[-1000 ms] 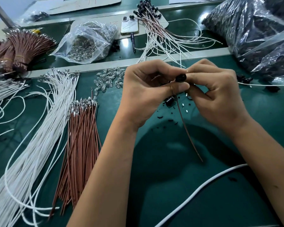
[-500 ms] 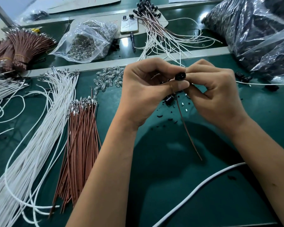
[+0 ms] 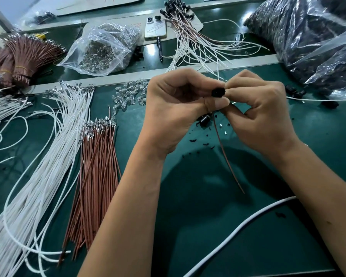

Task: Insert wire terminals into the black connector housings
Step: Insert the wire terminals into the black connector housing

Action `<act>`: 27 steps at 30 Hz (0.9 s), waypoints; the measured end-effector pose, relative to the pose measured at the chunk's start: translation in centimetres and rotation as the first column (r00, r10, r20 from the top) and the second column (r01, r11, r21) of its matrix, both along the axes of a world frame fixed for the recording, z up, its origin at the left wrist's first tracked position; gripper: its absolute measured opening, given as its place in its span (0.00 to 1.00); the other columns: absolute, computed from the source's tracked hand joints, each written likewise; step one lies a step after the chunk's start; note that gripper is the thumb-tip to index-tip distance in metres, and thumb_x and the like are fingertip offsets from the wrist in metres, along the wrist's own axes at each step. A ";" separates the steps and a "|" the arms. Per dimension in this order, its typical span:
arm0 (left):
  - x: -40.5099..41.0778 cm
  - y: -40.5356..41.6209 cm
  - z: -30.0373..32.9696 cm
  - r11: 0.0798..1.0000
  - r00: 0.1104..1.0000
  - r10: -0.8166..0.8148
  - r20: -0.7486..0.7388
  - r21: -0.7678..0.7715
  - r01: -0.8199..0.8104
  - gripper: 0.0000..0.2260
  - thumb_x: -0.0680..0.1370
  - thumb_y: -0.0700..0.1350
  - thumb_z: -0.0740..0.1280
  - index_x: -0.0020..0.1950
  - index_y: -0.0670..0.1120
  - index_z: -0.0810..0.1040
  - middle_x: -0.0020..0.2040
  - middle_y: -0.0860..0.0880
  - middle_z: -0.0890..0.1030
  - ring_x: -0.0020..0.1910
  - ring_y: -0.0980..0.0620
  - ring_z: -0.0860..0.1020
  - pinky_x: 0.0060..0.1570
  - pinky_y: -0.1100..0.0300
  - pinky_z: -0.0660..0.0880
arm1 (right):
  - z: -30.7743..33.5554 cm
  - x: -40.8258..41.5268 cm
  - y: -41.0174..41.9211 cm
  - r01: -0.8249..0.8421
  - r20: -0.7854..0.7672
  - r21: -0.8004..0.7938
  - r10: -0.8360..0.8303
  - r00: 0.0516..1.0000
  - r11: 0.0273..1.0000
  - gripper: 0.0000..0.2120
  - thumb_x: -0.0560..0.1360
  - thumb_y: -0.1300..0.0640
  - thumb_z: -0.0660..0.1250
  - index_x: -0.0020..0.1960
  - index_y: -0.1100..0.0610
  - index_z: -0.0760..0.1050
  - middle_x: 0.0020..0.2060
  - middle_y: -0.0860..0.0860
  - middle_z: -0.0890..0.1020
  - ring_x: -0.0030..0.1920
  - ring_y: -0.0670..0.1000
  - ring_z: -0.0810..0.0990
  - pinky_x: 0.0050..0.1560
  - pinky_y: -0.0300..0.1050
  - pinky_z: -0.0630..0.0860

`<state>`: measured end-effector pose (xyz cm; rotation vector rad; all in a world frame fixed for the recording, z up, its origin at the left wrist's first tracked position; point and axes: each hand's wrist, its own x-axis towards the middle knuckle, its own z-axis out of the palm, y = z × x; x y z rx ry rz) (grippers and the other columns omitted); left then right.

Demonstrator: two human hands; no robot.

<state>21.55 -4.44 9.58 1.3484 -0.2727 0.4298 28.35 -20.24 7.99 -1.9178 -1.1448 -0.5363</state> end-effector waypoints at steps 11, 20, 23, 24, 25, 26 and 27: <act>0.3 -0.1 -0.6 0.995 0.994 0.059 -0.097 -0.075 -0.066 0.13 0.67 0.24 0.73 0.40 0.41 0.82 0.39 0.45 0.85 0.37 0.51 0.83 0.41 0.58 0.81 | -0.6 0.8 -0.4 -0.062 -0.126 -0.052 0.055 0.991 0.997 0.03 0.76 0.65 0.74 0.46 0.59 0.86 0.40 0.49 0.83 0.42 0.53 0.78 0.46 0.45 0.76; 0.6 -0.3 -0.9 0.987 0.993 0.043 -0.108 -0.152 -0.059 0.11 0.68 0.24 0.72 0.40 0.40 0.82 0.40 0.43 0.85 0.35 0.49 0.82 0.40 0.56 0.81 | -0.5 0.9 -0.4 -0.142 -0.269 0.070 0.156 0.950 0.987 0.05 0.77 0.57 0.76 0.45 0.59 0.84 0.41 0.49 0.84 0.44 0.53 0.80 0.48 0.46 0.77; 0.7 -0.6 -1.2 0.983 0.989 0.090 -0.121 -0.151 -0.108 0.11 0.68 0.22 0.72 0.41 0.37 0.81 0.38 0.44 0.84 0.33 0.51 0.82 0.39 0.58 0.80 | -0.8 1.1 -0.4 -0.129 -0.277 0.014 0.128 0.952 0.992 0.05 0.76 0.62 0.77 0.43 0.63 0.84 0.39 0.50 0.83 0.43 0.53 0.79 0.48 0.46 0.76; 0.7 -0.7 -1.2 0.981 0.987 0.103 -0.126 -0.152 -0.122 0.11 0.68 0.22 0.72 0.42 0.37 0.81 0.37 0.45 0.84 0.33 0.51 0.82 0.38 0.59 0.80 | -0.8 1.1 -0.4 -0.127 -0.277 -0.001 0.122 0.953 0.992 0.05 0.76 0.63 0.77 0.43 0.63 0.84 0.38 0.49 0.82 0.43 0.52 0.79 0.47 0.46 0.75; 0.7 -0.8 -1.3 0.979 0.985 0.115 -0.128 -0.153 -0.134 0.11 0.68 0.22 0.72 0.42 0.37 0.81 0.37 0.45 0.84 0.34 0.52 0.82 0.38 0.59 0.81 | -0.8 1.1 -0.4 -0.125 -0.279 -0.011 0.117 0.953 0.992 0.04 0.76 0.63 0.77 0.43 0.63 0.84 0.37 0.49 0.82 0.42 0.51 0.79 0.47 0.46 0.75; 0.7 -0.9 -1.3 0.978 0.984 0.123 -0.129 -0.155 -0.142 0.12 0.68 0.22 0.72 0.42 0.37 0.81 0.36 0.46 0.84 0.34 0.52 0.82 0.37 0.60 0.81 | -0.8 1.1 -0.4 -0.123 -0.281 -0.018 0.113 0.953 0.992 0.04 0.75 0.64 0.77 0.43 0.63 0.84 0.37 0.49 0.82 0.42 0.51 0.79 0.46 0.47 0.75; 0.8 -1.0 -1.3 0.976 0.983 0.129 -0.127 -0.157 -0.149 0.12 0.68 0.21 0.72 0.42 0.37 0.81 0.36 0.46 0.84 0.34 0.52 0.83 0.37 0.60 0.81 | -0.8 1.1 -0.4 -0.118 -0.286 -0.024 0.106 0.952 0.993 0.04 0.76 0.64 0.77 0.44 0.63 0.84 0.37 0.50 0.81 0.42 0.51 0.79 0.46 0.48 0.75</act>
